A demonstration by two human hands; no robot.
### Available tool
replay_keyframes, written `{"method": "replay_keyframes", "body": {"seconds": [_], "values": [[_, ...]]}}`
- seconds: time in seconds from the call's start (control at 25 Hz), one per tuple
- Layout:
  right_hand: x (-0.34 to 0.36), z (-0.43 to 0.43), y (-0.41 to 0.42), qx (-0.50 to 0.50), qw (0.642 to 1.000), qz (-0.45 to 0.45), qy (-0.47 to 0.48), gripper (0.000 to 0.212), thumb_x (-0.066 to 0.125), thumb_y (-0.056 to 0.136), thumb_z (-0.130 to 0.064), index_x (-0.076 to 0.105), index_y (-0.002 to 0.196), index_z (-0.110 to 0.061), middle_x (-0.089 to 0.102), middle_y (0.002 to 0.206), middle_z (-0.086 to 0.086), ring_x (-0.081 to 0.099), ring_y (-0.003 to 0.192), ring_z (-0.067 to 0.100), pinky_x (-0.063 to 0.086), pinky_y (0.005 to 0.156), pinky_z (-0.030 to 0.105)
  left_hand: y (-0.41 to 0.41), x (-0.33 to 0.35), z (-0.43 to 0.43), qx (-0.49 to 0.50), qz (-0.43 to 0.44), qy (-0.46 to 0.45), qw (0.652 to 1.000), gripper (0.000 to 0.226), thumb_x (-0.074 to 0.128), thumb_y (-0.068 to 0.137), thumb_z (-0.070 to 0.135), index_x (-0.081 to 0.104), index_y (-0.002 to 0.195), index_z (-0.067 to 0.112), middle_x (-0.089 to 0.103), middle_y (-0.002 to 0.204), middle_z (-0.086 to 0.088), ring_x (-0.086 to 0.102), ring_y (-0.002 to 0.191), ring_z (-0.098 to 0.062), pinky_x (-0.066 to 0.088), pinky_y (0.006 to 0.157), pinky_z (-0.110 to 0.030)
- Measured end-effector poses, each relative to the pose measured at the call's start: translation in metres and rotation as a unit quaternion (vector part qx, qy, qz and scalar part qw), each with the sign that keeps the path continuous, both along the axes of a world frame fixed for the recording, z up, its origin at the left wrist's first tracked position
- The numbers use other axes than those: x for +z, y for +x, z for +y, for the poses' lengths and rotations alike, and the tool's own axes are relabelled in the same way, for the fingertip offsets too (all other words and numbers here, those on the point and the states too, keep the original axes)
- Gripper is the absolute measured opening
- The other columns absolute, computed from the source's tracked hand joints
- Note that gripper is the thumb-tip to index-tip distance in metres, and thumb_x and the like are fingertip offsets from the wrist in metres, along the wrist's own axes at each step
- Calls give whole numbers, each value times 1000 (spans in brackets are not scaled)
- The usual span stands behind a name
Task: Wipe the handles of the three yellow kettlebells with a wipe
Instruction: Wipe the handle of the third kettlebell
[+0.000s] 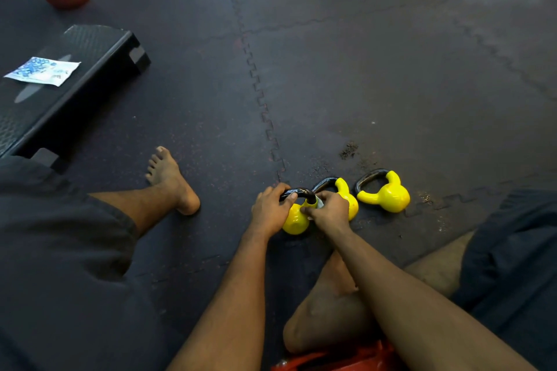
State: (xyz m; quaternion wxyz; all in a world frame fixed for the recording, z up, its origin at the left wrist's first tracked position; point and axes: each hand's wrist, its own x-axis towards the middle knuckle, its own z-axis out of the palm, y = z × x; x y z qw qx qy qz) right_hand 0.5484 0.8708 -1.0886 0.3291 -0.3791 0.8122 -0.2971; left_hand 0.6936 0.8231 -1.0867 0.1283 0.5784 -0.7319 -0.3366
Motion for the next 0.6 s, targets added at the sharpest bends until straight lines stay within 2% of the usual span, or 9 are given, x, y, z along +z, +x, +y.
{"method": "replay_keyframes", "body": {"seconds": [0.12,0.24,0.44,0.52,0.6], "values": [[-5,3,1,-41,999,7,1,29,85,65,-27,66,81,-12,65,74,4,62,72,21,39,61,25,-2,2,2,-7,15,-9,1000,20,49,93,45,56,107,33,63,96,1,56,94,-22,47,77,-37],[-7,3,4,-66,997,-7,-34,32,82,69,-20,69,95,-7,71,87,9,65,82,24,46,68,27,-4,4,7,-3,40,10,999,18,51,92,45,56,104,33,65,89,1,59,85,-21,44,69,-32],[-3,5,15,-40,996,4,-79,43,62,81,1,63,124,-4,69,116,15,64,108,28,43,87,22,-4,2,10,14,58,36,998,20,48,96,39,56,110,27,67,91,-10,63,86,-28,51,75,-40],[-3,7,17,-22,997,-3,-76,46,58,82,3,61,127,-4,66,124,13,61,116,26,42,95,23,-3,0,8,22,69,49,996,21,44,99,34,56,112,22,66,90,-16,63,87,-32,51,75,-42],[-7,10,19,-3,997,-1,-74,42,56,86,-1,63,126,-7,67,122,12,62,114,25,45,95,26,-2,-2,7,33,82,56,995,21,41,100,31,55,111,20,65,89,-17,62,86,-34,50,75,-42]]}}
